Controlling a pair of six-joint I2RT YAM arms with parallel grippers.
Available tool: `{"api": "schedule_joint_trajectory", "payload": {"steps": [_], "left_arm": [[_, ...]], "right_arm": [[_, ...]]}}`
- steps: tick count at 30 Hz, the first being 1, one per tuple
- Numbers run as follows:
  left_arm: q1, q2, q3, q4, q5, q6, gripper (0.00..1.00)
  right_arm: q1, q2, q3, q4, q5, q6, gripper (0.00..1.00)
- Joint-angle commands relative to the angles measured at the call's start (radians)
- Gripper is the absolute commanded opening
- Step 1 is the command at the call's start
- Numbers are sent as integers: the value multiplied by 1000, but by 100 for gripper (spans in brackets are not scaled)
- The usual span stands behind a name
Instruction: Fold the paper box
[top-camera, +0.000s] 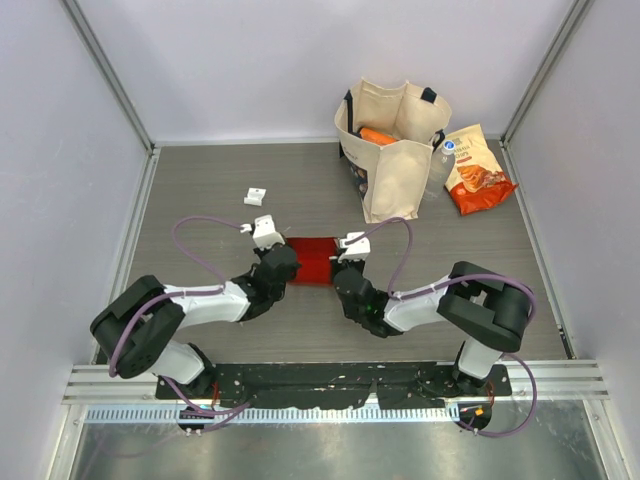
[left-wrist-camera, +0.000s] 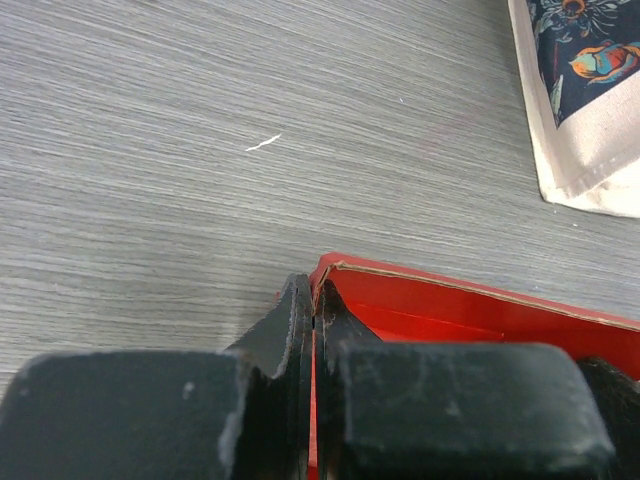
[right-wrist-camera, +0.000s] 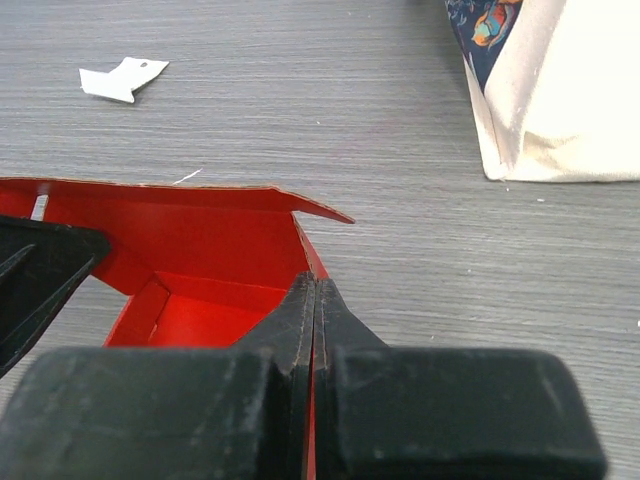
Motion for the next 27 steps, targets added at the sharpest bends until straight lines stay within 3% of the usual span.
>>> {"api": "schedule_joint_trajectory", "payload": {"steps": [1, 8, 11, 15, 23, 27], "left_arm": [[-3, -24, -14, 58, -40, 55, 0], [-24, -41, -33, 67, -20, 109, 0], [-32, -52, -30, 58, -18, 119, 0], [-47, -63, -1, 1, -37, 99, 0], [-61, -50, -6, 1, -20, 23, 0], [-67, -58, -15, 1, -17, 13, 0]], "right_arm": [[1, -7, -40, 90, 69, 72, 1], [1, -33, -40, -31, -38, 155, 0], [0, -65, -3, -173, -40, 270, 0], [0, -79, 61, -387, 8, 425, 0], [1, 9, 193, -588, 74, 621, 0], [4, 41, 192, -610, 106, 669, 0]]}}
